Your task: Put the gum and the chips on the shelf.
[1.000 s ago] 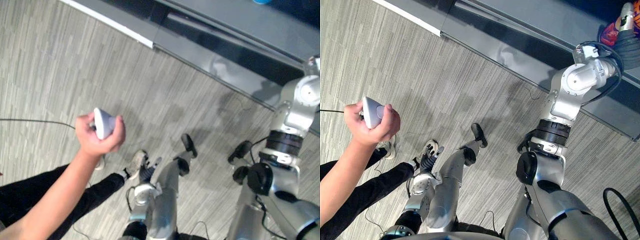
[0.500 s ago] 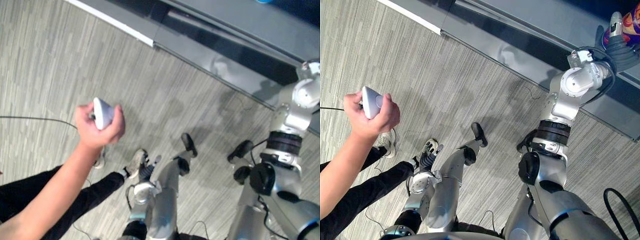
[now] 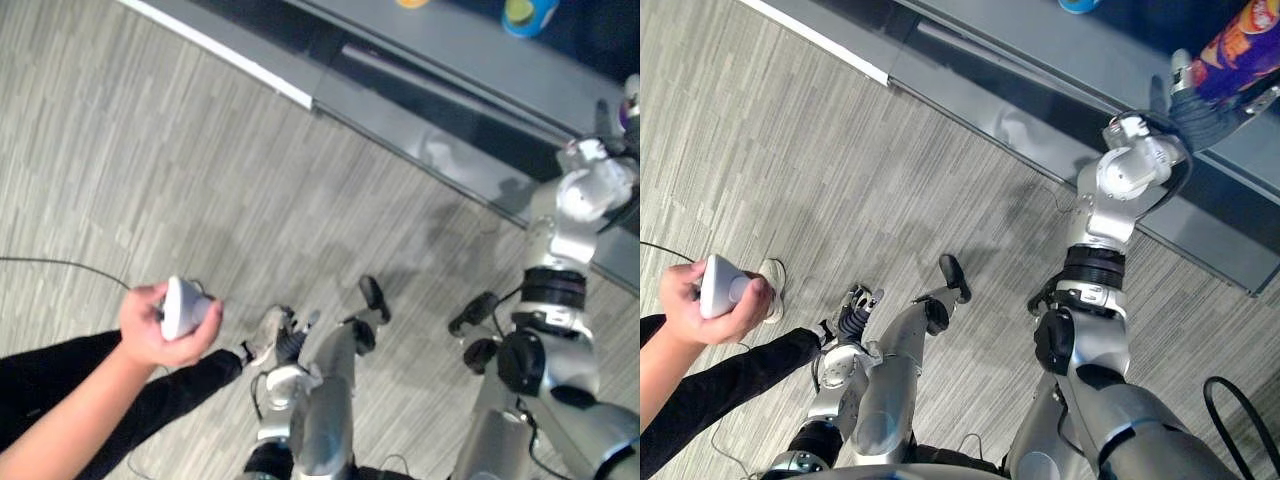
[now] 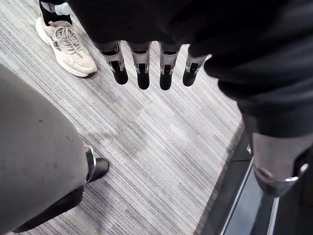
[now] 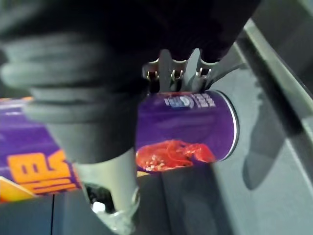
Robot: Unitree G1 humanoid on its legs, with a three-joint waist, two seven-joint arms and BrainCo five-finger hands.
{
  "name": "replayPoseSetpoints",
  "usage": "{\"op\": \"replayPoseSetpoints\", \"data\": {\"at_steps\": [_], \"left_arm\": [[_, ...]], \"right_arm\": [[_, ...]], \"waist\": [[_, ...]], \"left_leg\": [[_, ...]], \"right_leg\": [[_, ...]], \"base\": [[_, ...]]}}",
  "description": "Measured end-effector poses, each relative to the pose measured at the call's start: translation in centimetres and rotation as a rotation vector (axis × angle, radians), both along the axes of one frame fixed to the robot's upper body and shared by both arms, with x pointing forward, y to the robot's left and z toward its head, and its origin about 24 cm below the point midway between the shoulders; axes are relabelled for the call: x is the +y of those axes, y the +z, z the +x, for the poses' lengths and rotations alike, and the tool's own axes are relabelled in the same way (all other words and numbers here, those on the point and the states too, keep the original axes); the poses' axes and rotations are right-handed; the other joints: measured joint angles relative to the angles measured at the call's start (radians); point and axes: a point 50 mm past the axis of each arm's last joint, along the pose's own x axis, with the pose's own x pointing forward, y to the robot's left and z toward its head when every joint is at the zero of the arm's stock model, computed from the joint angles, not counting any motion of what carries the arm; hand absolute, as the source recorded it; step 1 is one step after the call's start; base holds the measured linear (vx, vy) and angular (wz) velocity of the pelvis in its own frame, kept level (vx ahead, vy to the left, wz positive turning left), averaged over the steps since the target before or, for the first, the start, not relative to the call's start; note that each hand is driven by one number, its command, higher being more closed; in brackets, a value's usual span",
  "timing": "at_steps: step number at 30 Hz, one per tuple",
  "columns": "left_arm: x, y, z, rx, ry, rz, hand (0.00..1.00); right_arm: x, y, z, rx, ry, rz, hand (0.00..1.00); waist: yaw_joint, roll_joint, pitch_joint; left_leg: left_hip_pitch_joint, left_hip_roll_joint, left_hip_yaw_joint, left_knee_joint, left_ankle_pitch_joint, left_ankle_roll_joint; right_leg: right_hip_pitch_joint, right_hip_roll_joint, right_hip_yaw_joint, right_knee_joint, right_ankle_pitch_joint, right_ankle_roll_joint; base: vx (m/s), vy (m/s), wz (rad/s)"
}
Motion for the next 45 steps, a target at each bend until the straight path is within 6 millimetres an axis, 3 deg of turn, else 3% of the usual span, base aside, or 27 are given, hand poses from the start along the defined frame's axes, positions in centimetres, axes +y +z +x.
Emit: {"op": "replayPoseSetpoints", "data": {"at_steps": [2,6,13,16,21,25,27,28,31,33,36,39,45], "left_arm": [[0.1,-0.3,-0.4,0.016,0.002,0.000,0.00],[0.5,-1.9,-2.2,0.092,0.020,-0.003,0.00],[1.1,-2.8,-3.1,0.149,0.030,0.013,0.00],[1.8,-3.5,-3.6,0.188,0.034,0.043,0.00],[3.1,-4.6,-4.7,0.264,0.051,0.080,0.00],[5.3,-6.5,-7.2,0.402,0.051,0.128,0.00],[5.9,-7.1,-8.4,0.447,0.064,0.125,0.00],[6.3,-7.6,-9.5,0.484,0.080,0.120,0.00],[7.1,-8.1,-11.0,0.521,0.108,0.104,0.00],[7.3,-8.5,-12.3,0.562,0.108,0.094,0.00],[7.6,-9.1,-14.0,0.609,0.134,0.059,0.00],[7.6,-9.4,-14.8,0.630,0.159,0.030,0.00],[7.5,-9.9,-16.1,0.677,0.192,-0.017,0.00]], "right_arm": [[0.3,-2.0,0.3,0.064,0.015,0.019,0.00],[0.9,-6.5,0.1,0.173,0.052,0.092,0.00],[1.8,-11.2,-0.9,0.291,0.079,0.137,0.00],[2.7,-13.6,-1.6,0.355,0.112,0.149,0.00],[5.0,-19.3,-4.1,0.536,0.212,0.116,0.00],[6.3,-24.8,-7.9,0.768,0.409,-0.084,0.00],[6.6,-26.0,-9.0,0.831,0.480,-0.165,0.00],[6.8,-27.4,-10.4,0.901,0.545,-0.223,0.00],[6.4,-31.2,-14.4,1.073,0.694,-0.255,0.00],[6.1,-34.1,-17.8,1.206,0.818,-0.211,0.00],[6.1,-36.8,-21.2,1.335,0.907,-0.111,0.00],[5.4,-38.7,-24.1,1.434,0.904,0.036,0.00],[4.0,-40.8,-28.1,1.585,0.803,0.282,0.00]], "waist": [[-0.008,-0.003,-0.001],[-0.024,-0.043,-0.019],[-0.029,-0.088,-0.042],[-0.049,-0.101,-0.050],[-0.076,-0.142,-0.073],[-0.100,-0.215,-0.178],[-0.116,-0.230,-0.200],[-0.131,-0.242,-0.213],[-0.135,-0.249,-0.253],[-0.136,-0.253,-0.295],[-0.144,-0.256,-0.341],[-0.147,-0.256,-0.362],[-0.148,-0.260,-0.390]], "left_leg": [[0.024,0.005,-0.009,0.023,-0.018,-0.001],[0.081,0.007,-0.007,0.044,-0.046,0.000],[0.181,0.010,-0.010,0.048,-0.059,-0.007],[0.219,0.010,-0.013,0.035,-0.060,-0.009],[0.311,0.002,-0.004,-0.025,-0.053,-0.020],[0.368,-0.036,0.009,-0.145,-0.021,-0.050],[0.387,-0.047,0.007,-0.168,-0.013,-0.039],[0.409,-0.057,0.000,-0.188,0.001,-0.028],[0.460,-0.079,-0.033,-0.231,0.015,-0.031],[0.522,-0.097,-0.042,-0.294,0.034,-0.041],[0.586,-0.109,-0.040,-0.371,0.061,-0.057],[0.633,-0.119,-0.035,-0.441,0.094,-0.065],[0.717,-0.136,-0.021,-0.547,0.137,-0.076]], "right_leg": [[0.038,-0.006,-0.011,0.011,-0.014,-0.001],[0.105,-0.015,-0.019,0.019,-0.025,0.007],[0.222,-0.010,-0.032,-0.003,-0.024,0.010],[0.277,0.001,-0.046,-0.036,-0.019,0.018],[0.380,0.039,-0.055,-0.139,0.009,0.046],[0.436,0.089,-0.052,-0.302,0.077,0.062],[0.453,0.094,-0.052,-0.322,0.087,0.067],[0.479,0.097,-0.057,-0.336,0.089,0.069],[0.542,0.105,-0.082,-0.364,0.092,0.073],[0.596,0.118,-0.087,-0.394,0.092,0.074],[0.636,0.130,-0.085,-0.417,0.090,0.077],[0.649,0.130,-0.078,-0.419,0.080,0.083],[0.680,0.134,-0.070,-0.420,0.059,0.083]], "base": [[0.00,-0.030,0.09],[0.01,-0.023,0.03],[0.00,-0.041,0.01],[0.00,-0.040,0.07],[0.03,-0.008,-0.03],[0.12,0.024,-0.10],[0.14,0.030,0.01],[0.21,0.031,0.18],[0.19,-0.002,0.24],[0.13,-0.016,0.15],[0.07,-0.004,0.00],[-0.02,0.006,-0.07],[-0.07,-0.002,-0.04]]}}
